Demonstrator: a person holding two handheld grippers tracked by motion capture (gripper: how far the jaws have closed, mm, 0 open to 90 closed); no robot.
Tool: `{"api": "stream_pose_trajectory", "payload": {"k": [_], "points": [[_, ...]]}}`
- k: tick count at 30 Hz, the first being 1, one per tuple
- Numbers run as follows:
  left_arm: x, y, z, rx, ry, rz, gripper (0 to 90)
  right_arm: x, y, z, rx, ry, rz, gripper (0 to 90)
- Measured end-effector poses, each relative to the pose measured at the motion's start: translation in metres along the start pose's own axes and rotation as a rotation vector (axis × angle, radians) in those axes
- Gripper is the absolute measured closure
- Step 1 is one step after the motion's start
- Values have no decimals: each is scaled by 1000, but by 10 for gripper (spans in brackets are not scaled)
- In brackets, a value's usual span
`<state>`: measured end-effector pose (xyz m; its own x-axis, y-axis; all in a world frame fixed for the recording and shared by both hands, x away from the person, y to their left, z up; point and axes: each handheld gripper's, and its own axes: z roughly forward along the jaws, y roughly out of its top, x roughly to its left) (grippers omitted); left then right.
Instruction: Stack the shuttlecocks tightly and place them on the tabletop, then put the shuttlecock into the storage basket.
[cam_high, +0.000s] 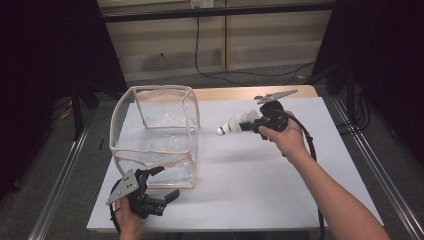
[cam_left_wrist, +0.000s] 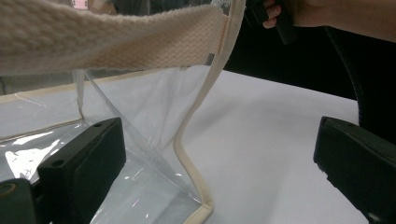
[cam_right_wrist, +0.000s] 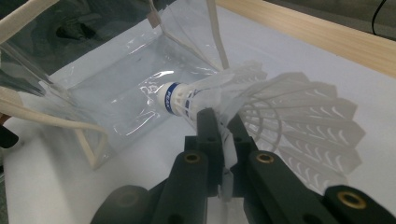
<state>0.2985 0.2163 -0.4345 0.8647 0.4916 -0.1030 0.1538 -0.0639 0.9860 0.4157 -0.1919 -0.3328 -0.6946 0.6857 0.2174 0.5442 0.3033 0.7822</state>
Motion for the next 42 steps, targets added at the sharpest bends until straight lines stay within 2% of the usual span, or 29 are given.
{"api": "stream_pose_trajectory", "payload": {"k": [9, 42], "points": [[0, 0, 0, -4, 0, -2, 23, -3, 4, -5, -8, -6, 2, 883], [-2, 1, -2, -5, 5, 1, 22, 3, 15, -11, -29, 10, -5, 883]]}}
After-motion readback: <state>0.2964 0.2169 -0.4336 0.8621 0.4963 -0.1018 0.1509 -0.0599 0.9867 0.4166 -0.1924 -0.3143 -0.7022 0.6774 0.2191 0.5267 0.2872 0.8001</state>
